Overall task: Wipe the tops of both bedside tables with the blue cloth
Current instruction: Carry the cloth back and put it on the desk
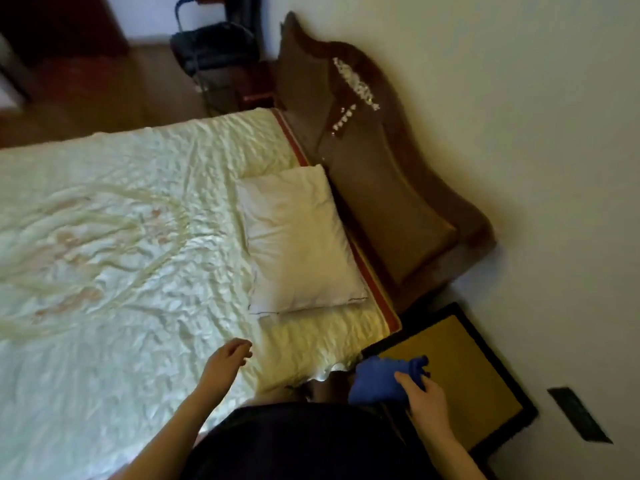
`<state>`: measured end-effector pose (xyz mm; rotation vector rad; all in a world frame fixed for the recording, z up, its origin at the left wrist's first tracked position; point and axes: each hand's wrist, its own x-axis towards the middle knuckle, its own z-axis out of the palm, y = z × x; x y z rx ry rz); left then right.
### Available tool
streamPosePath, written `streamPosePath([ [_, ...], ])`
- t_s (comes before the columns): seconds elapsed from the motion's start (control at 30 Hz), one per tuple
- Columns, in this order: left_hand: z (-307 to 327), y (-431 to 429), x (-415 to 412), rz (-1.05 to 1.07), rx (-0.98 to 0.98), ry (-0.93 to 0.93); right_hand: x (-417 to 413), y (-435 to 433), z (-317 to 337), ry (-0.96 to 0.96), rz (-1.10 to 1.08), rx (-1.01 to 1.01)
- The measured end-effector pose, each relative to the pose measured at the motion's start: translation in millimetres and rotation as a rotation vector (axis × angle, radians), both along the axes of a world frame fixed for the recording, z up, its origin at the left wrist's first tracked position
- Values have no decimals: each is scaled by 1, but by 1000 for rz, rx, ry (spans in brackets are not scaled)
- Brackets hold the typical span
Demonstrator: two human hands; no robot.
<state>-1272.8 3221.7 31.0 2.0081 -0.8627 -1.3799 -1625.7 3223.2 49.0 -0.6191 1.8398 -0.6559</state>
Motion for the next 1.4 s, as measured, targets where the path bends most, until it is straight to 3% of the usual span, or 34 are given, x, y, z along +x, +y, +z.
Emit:
streamPosePath([
  [0.37, 27, 300, -12, 853, 7, -178, 140, 11, 15, -79, 882, -112],
  [0.57, 29, 424, -59, 1365, 29, -166, 248, 89, 46, -245, 1348, -143],
  [0.77, 9, 516, -119, 1822, 64, -45, 339, 190, 46, -293, 1712, -74],
  [0.97, -7, 585, -103, 1979, 139, 27, 423, 267, 32, -255, 1875, -17],
  [1.23, 15, 670, 72, 1813, 67, -47, 549, 305, 18, -119, 1789, -81],
  [1.4, 25, 696, 179, 1804, -79, -97, 644, 315, 11, -31, 1728, -149],
])
